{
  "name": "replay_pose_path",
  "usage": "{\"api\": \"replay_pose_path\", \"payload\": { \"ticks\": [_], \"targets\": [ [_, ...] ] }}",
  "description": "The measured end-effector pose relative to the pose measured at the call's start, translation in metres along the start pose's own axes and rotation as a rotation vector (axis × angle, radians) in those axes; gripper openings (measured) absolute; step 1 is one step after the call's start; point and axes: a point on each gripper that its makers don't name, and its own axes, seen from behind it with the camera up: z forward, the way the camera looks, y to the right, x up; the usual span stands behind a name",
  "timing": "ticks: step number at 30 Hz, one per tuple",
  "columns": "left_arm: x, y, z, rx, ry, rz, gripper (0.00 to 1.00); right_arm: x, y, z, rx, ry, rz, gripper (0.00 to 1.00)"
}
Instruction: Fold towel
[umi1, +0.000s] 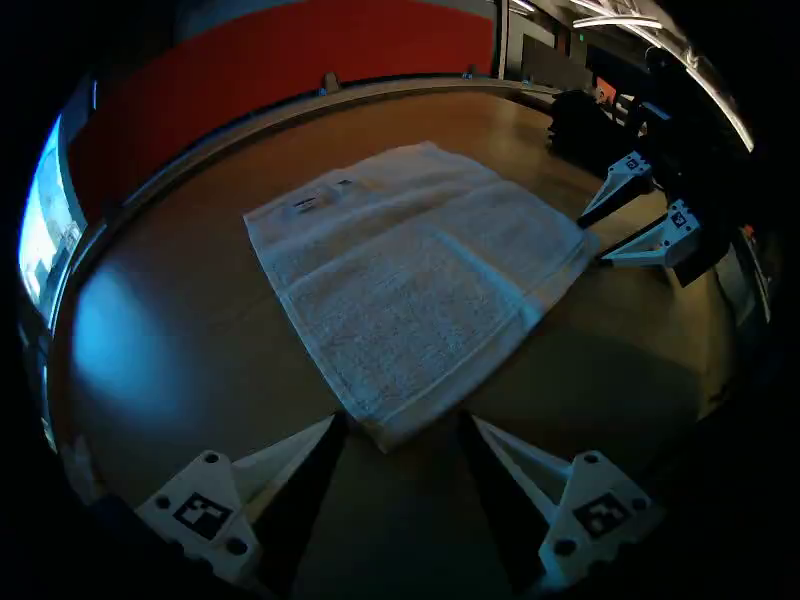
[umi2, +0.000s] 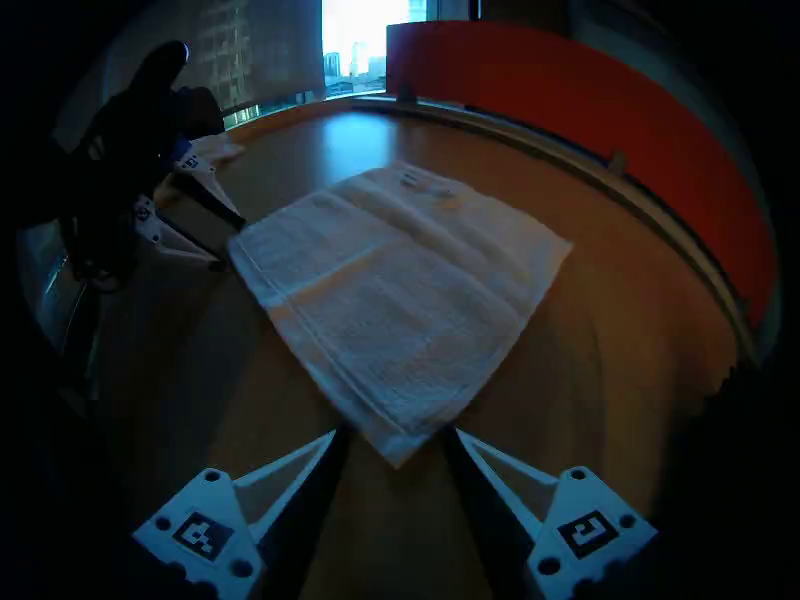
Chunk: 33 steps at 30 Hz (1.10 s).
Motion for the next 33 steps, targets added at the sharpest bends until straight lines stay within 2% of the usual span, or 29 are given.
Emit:
{"api": "replay_pose_path", "payload": {
  "ticks": [5,13,17,21,23,25,29,33],
  "targets": [
    [-0.0004,0.0009,0.0001,-0.005,-0.003,-0.009,0.78,-0.0001,0.0028,-0.0007,0.003,0.000,0.013,0.60],
    [0.0003,0.0012,-0.0006,-0.006,-0.005,-0.012,0.76,-0.0008,0.0052,0.0004,0.005,-0.007,0.000,0.50],
    [0.0008,0.0021,-0.0012,-0.004,-0.008,-0.013,0.68,-0.0001,0.0029,0.0015,0.014,-0.008,-0.012,0.42],
    [0.0019,0.0015,-0.0009,0.000,-0.010,-0.016,0.47,0.0007,0.0012,0.0021,0.020,-0.008,-0.017,0.32],
    [0.0025,0.0009,-0.0004,0.005,-0.011,-0.020,0.32,0.0010,0.0008,0.0022,0.021,-0.008,-0.019,0.25],
    [0.0030,0.0002,-0.0002,0.009,-0.013,-0.024,0.22,0.0011,-0.0005,0.0022,0.024,-0.008,-0.019,0.20],
    [0.0035,-0.0008,0.0000,0.019,-0.016,-0.028,0.12,0.0027,-0.0031,0.0018,0.026,-0.005,-0.022,0.17],
    [0.0047,-0.0021,-0.0012,0.032,-0.017,-0.038,0.11,0.0077,-0.0038,-0.0006,0.017,0.010,-0.026,0.17]
  ]
}}
